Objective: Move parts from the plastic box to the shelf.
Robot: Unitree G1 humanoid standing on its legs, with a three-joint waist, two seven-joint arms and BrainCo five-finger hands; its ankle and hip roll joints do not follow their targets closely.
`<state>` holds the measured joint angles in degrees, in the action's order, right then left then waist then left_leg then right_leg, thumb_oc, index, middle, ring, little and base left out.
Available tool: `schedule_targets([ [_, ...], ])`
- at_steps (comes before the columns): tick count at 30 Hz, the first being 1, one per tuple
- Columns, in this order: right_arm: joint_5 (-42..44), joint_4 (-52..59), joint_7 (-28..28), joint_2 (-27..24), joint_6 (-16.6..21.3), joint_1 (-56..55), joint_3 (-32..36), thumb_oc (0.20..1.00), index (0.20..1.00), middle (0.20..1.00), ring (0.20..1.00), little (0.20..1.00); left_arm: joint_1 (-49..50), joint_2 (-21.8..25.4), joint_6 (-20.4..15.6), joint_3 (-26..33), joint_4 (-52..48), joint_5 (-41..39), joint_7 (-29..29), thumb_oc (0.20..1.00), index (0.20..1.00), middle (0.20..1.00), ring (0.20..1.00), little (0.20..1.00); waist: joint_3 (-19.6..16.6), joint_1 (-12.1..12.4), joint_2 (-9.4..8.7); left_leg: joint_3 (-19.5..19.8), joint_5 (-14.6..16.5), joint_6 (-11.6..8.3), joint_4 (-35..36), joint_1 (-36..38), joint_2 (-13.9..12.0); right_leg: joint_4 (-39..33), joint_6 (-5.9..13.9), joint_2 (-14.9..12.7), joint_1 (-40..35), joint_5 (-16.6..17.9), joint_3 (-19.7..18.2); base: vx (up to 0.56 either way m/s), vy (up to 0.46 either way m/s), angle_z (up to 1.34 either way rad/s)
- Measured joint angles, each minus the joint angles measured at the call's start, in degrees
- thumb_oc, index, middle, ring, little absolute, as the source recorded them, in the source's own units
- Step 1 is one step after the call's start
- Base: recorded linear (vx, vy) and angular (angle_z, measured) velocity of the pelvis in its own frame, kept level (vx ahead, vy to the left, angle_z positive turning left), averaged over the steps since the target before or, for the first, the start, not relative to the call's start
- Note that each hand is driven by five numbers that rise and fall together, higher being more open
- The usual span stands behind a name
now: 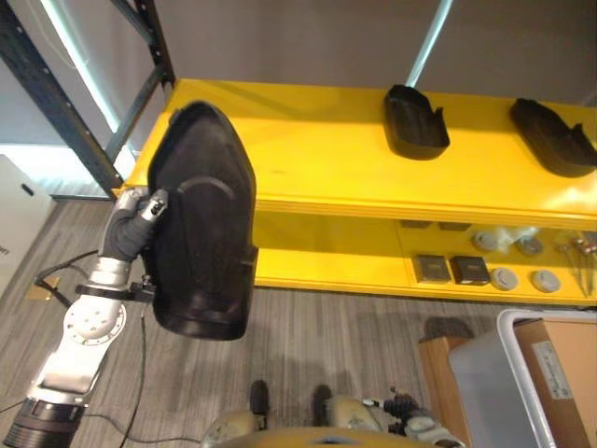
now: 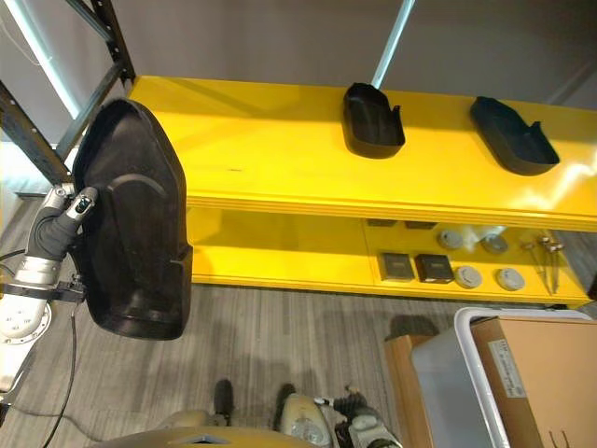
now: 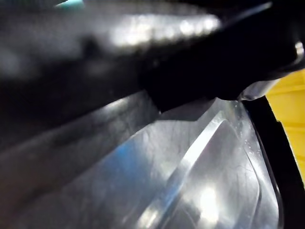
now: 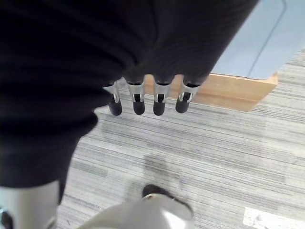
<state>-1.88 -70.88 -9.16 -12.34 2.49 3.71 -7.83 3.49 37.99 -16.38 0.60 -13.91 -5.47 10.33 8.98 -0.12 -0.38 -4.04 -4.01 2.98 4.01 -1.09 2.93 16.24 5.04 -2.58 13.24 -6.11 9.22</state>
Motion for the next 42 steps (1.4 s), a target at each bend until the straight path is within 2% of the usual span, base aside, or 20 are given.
schedule_targets([
  [2,0.3,-0.4,0.1,-0.4,-0.1,-0.1,0.0,1.0,1.0,1.0,1.0,1.0,-0.4,-0.5,0.2,-1.2,1.5,0.0,-0.6,0.2,0.2,0.2,0.2,0.2,0.4,-1.6,0.54,1.2,0.1,0.14,-0.4,-0.2,0.0,-3.8,0.48,1.8,2.5,2.6,-0.9,0.19,-0.044,0.15],
  [4,0.4,-1.9,0.2,-0.2,-0.3,-0.4,-0.1,1.0,1.0,1.0,1.0,1.0,-0.3,-0.8,0.3,-1.8,1.8,0.0,-0.9,0.2,0.2,0.2,0.2,0.2,0.4,-2.4,0.43,1.8,0.2,0.06,0.2,0.1,0.7,-7.9,0.8,0.8,2.7,5.5,-0.6,0.2,-0.08,0.37],
  [5,0.4,-2.2,0.2,-0.2,-0.4,-1.6,0.0,1.0,1.0,1.0,1.0,1.0,0.7,-1.7,0.3,-2.6,1.3,0.0,-0.9,0.2,0.2,0.2,0.2,0.2,0.3,-2.0,0.3,2.8,0.9,-0.15,0.2,1.6,1.6,-7.6,0.29,-1.2,1.7,5.9,0.7,0.28,-0.087,0.43],
  [6,0.4,-2.3,0.2,-0.4,-0.5,-1.9,0.1,1.0,1.0,1.0,1.0,1.0,1.4,-2.1,0.3,-2.9,1.0,0.0,-0.9,0.2,0.2,0.2,0.2,0.2,0.4,-1.6,0.08,3.0,1.3,-0.31,0.2,3.1,1.5,-7.8,-0.82,-1.4,0.6,7.4,1.3,0.35,-0.105,0.41],
  [7,0.4,-2.4,0.3,-0.7,-0.4,-2.4,0.0,1.0,1.0,1.0,1.0,1.0,2.6,-2.3,0.3,-3.1,0.9,0.0,-1.0,0.2,0.2,0.2,0.2,0.2,0.7,-1.3,1.31,3.2,2.0,-0.99,-0.3,4.0,1.0,-7.6,-2.57,-0.5,-0.6,8.5,2.0,0.29,-0.077,0.3],
  [8,0.4,-2.1,0.2,-1.0,-0.4,-2.2,-0.1,1.0,1.0,1.0,1.0,1.0,3.5,-2.8,0.5,-3.2,0.8,0.0,-1.0,0.2,0.2,0.2,0.2,0.2,0.8,-1.2,1.66,3.9,3.3,-1.92,-1.9,4.5,0.4,-6.6,-3.28,0.0,-1.5,6.7,1.9,0.15,-0.056,0.34],
  [9,0.4,-2.1,0.2,-1.3,-0.3,-2.7,-0.1,1.0,1.0,1.0,1.0,1.0,4.8,-2.9,0.5,-3.2,0.4,0.0,-1.1,0.2,0.2,0.2,0.2,0.2,0.5,-1.2,2.17,4.2,5.5,-3.02,-5.1,4.1,-0.1,-6.5,-3.85,0.2,-2.4,6.5,1.7,0.11,-0.064,0.36],
  [11,0.4,-2.3,0.3,-2.1,-0.2,-2.7,-0.7,1.0,1.0,1.0,1.0,1.0,4.3,-3.5,0.5,-3.5,-0.1,0.0,-0.9,0.2,0.2,0.2,0.2,0.2,0.8,0.1,1.43,4.0,6.8,-8.18,-22.7,-3.7,0.2,-6.8,-6.79,-0.5,-4.2,6.8,2.1,0.09,-0.045,0.24],
  [14,0.4,-2.2,0.3,-3.3,0.0,-1.6,-1.0,1.0,1.0,1.0,1.0,1.0,3.5,-5.3,0.4,-4.8,0.0,-0.1,-0.5,0.2,0.2,0.2,0.2,0.2,0.8,0.3,1.47,4.3,7.6,-10.07,-31.8,-8.3,-1.2,-7.9,-8.15,-0.1,-6.7,5.6,3.0,0.23,0.038,0.14],
  [15,0.4,-2.2,0.2,-3.3,0.0,-1.2,-1.0,1.0,1.0,1.0,1.0,1.0,3.5,-5.6,0.4,-5.3,-0.1,-0.1,-0.6,0.2,0.2,0.2,0.2,0.2,0.8,0.0,1.4,2.6,7.9,-9.53,-30.1,-8.3,-2.4,-9.0,-8.06,0.0,-7.6,5.6,3.3,0.25,0.09,0.1],
  [16,0.4,-2.1,0.2,-3.1,0.0,-0.2,-0.9,1.0,1.0,1.0,1.0,1.0,3.4,-5.8,0.3,-5.3,-0.1,-0.3,-0.8,0.2,0.2,0.2,0.2,0.2,0.4,0.1,0.53,0.2,6.9,-7.61,-16.6,-5.6,-4.5,-12.9,-6.07,0.4,-9.6,7.1,2.7,0.24,0.095,-0.14],
  [20,0.4,-2.1,0.3,-2.7,0.0,0.7,-2.9,1.0,1.0,1.0,1.0,1.0,2.2,-5.7,0.3,-5.1,0.3,-0.6,-0.5,0.2,0.2,0.2,0.2,0.2,0.2,0.8,0.14,5.9,1.7,-8.54,-0.6,-4.0,-7.3,-18.5,-5.34,2.9,-13.6,9.1,0.8,0.21,0.089,-0.26],
  [22,0.4,-2.4,0.2,-2.8,0.0,1.1,-2.7,1.0,1.0,1.0,1.0,1.0,3.0,-5.7,0.4,-3.8,0.3,-0.6,0.7,0.2,0.2,0.2,0.2,0.2,0.1,3.3,0.51,13.1,0.9,-8.78,-1.1,-3.9,-7.2,-19.1,-7.01,5.0,-14.5,10.0,-2.3,0.2,0.12,-0.97],
  [24,0.5,-2.1,0.2,-2.8,0.1,0.9,-1.3,1.0,1.0,1.0,1.0,1.0,4.4,-6.0,0.5,-2.9,0.4,-0.6,0.8,0.2,0.2,0.2,0.2,0.2,-0.2,1.7,0.55,12.6,0.3,-8.04,-1.6,-3.2,-6.6,-20.3,-7.06,5.8,-16.6,9.3,-2.7,0.24,0.164,-0.47],
  [27,0.6,-2.1,0.2,-2.3,0.0,-1.9,-0.3,1.0,1.0,1.0,1.0,1.0,4.5,-4.7,1.1,-2.6,0.5,-0.6,0.7,0.2,0.2,0.2,0.2,0.2,-1.2,1.1,0.43,8.2,-0.6,-7.07,-0.8,-1.2,-6.4,-21.1,-8.29,6.0,-17.0,8.2,-3.8,0.12,0.093,-0.23],
  [28,0.6,-2.2,0.2,-2.6,-0.1,-2.8,-0.2,1.0,1.0,1.0,1.0,1.0,4.3,-4.6,1.5,-2.5,0.5,-0.5,0.7,0.2,0.2,0.2,0.2,0.2,-1.4,0.6,0.83,8.1,-0.8,-7.02,-0.4,-0.3,-6.8,-20.9,-7.65,6.1,-16.7,8.5,-3.9,0.04,0.061,-0.07],
  [29,0.5,-2.2,0.2,-2.8,-0.1,-4.2,-0.2,1.0,1.0,1.0,1.0,1.0,4.2,-4.7,1.9,-2.5,0.6,-0.4,1.0,0.2,0.2,0.2,0.2,0.2,-2.2,0.0,2.68,7.8,-1.3,-7.59,0.7,0.9,-8.3,-20.8,-6.97,6.9,-16.0,8.7,-4.1,0.03,0.044,-0.06],
  [36,0.5,-2.0,0.5,0.3,0.1,-3.5,-2.7,1.0,1.0,1.0,1.0,1.0,-5.8,-3.1,5.1,1.4,13.4,3.5,6.4,0.2,0.2,0.2,0.2,0.2,-1.4,-2.0,-0.07,0.9,-0.5,-6.17,0.6,-1.4,-4.4,-21.3,-1.43,1.8,-11.2,9.9,-8.4,-0.01,0.002,-0.43],
  [38,0.5,-2.2,1.2,0.5,0.1,-3.7,-2.2,1.0,1.0,1.0,1.0,1.0,-7.1,-2.9,5.2,1.6,15.0,3.5,6.7,0.2,0.2,0.2,0.2,0.2,-1.3,-3.5,-0.4,0.6,-0.5,-6.02,0.7,-1.6,-4.2,-21.3,-1.26,1.6,-10.8,10.0,-8.6,0.0,0.006,-0.16],
  [42,2.6,-4.3,3.1,-0.4,0.3,-3.9,1.4,1.0,1.0,1.0,1.0,1.0,-14.2,-0.4,5.4,1.2,22.7,2.5,6.9,0.2,0.2,0.2,0.2,0.2,-0.7,-3.7,0.33,-1.2,-0.3,-5.48,0.8,-2.8,-4.7,-21.3,-1.81,2.1,-8.8,11.2,-10.3,-0.03,0.005,-0.25],
])
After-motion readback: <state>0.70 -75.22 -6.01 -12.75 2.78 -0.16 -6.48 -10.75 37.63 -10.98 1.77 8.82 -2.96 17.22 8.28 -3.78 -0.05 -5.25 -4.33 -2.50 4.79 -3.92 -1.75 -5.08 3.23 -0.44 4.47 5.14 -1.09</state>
